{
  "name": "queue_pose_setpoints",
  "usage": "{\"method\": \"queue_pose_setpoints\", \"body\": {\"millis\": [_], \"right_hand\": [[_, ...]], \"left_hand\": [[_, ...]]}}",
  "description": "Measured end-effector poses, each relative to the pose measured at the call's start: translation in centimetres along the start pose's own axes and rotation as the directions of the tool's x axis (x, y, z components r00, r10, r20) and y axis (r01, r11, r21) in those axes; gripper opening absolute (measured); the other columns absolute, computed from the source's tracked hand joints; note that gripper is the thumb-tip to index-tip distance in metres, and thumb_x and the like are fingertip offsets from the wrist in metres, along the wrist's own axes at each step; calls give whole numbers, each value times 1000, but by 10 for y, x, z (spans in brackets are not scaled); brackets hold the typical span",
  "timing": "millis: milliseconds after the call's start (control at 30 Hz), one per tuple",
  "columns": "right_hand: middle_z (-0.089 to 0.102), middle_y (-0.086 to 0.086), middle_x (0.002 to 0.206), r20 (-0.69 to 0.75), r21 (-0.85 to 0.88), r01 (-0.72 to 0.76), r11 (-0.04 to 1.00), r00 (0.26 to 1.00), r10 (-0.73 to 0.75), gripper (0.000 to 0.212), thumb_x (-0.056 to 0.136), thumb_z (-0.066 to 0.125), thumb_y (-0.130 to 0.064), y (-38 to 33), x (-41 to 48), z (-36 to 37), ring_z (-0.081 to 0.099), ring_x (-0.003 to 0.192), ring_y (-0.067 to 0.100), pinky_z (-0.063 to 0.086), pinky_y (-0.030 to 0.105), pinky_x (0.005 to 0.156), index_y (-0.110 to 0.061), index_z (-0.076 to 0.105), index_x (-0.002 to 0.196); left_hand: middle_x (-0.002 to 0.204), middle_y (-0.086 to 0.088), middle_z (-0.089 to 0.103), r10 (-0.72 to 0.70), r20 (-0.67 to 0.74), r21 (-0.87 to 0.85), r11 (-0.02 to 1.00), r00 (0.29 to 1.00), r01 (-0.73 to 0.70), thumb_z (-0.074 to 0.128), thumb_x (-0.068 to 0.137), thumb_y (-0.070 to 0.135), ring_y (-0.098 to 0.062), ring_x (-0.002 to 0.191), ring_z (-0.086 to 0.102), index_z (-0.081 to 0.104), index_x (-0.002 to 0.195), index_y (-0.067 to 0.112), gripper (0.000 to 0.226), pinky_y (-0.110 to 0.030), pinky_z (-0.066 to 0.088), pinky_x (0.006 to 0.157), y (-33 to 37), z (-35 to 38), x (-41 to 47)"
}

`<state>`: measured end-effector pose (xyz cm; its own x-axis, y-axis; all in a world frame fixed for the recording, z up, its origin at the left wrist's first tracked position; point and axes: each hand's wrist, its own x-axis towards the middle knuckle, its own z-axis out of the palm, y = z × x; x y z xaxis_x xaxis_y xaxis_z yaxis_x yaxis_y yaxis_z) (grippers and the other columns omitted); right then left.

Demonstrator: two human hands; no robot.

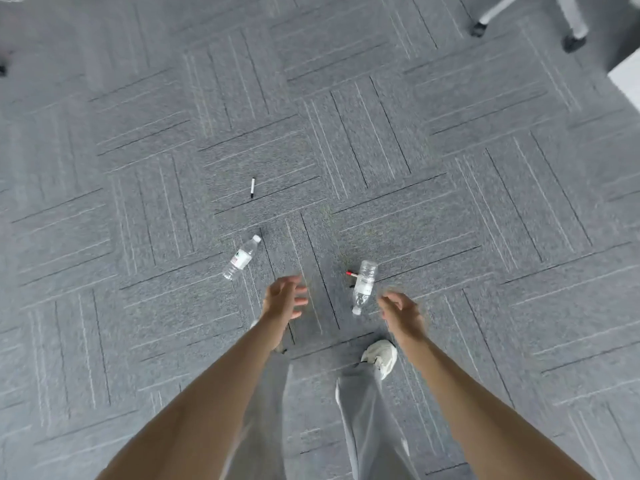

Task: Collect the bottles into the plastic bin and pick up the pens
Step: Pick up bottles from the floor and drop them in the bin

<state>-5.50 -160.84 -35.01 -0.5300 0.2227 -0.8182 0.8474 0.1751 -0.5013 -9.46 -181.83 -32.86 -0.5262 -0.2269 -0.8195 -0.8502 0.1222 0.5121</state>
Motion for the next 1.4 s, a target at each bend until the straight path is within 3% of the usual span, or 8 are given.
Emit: {"method": "queue_pose_setpoints", "body": {"millis": [300,400,567,700,900,1167,1300,1400], "right_hand": [[70,11,111,-151,55,-130,990,979,137,43,96,56,-31,21,117,95,66,93,29,56,42,82,-13,52,135],[70,12,115,-189,105,-186,977,961,203,45,95,57,-29,34,164,129,67,89,27,56,36,67,-17,50,137],[70,11,117,-281,144,-229,963,923,261,39,95,58,-26,76,230,162,71,98,33,59,44,82,-20,54,133],[70,7,118,-357,37,-242,969,903,239,49,94,60,-35,121,278,178,66,79,21,49,27,56,-20,47,139],[29,15,155,-535,-44,-195,980,833,142,96,83,68,-52,170,362,195,36,135,33,39,42,99,-24,13,156],[47,17,139,-541,-172,-187,967,838,66,108,77,72,-57,207,437,229,50,119,31,44,39,95,-26,6,157],[52,6,131,-550,61,-19,998,834,50,103,72,80,-43,195,406,244,47,111,21,34,29,89,-29,20,155],[58,-6,110,-560,117,178,977,824,-83,100,65,73,-57,173,356,247,57,84,4,52,25,74,-18,35,149]], "left_hand": [[118,-12,62,68,240,382,911,968,-158,35,103,22,-12,82,60,51,125,7,31,-23,49,66,-21,5,160],[115,-11,65,85,301,446,868,950,-219,35,102,25,-19,88,62,52,125,10,32,-36,54,78,-22,10,218],[118,-11,63,43,358,536,808,933,-243,35,101,26,-21,95,60,51,127,10,35,-34,51,82,-45,8,291],[111,-8,66,76,304,538,809,950,-237,37,98,31,-24,99,64,57,118,15,33,-39,54,87,-81,4,338],[104,-9,68,121,263,529,811,957,-248,41,97,26,-21,80,63,57,107,19,20,-31,49,64,-124,33,421],[100,-8,63,250,284,542,755,926,-370,36,101,19,-20,72,58,52,119,7,27,-15,39,38,-155,75,469],[93,-7,64,166,294,532,790,941,-306,33,102,13,-16,68,56,50,121,3,27,-25,42,51,-156,61,442],[110,-12,64,127,269,574,775,955,-265,31,102,13,-18,81,60,51,124,5,31,-23,48,57,-142,39,409]]}}
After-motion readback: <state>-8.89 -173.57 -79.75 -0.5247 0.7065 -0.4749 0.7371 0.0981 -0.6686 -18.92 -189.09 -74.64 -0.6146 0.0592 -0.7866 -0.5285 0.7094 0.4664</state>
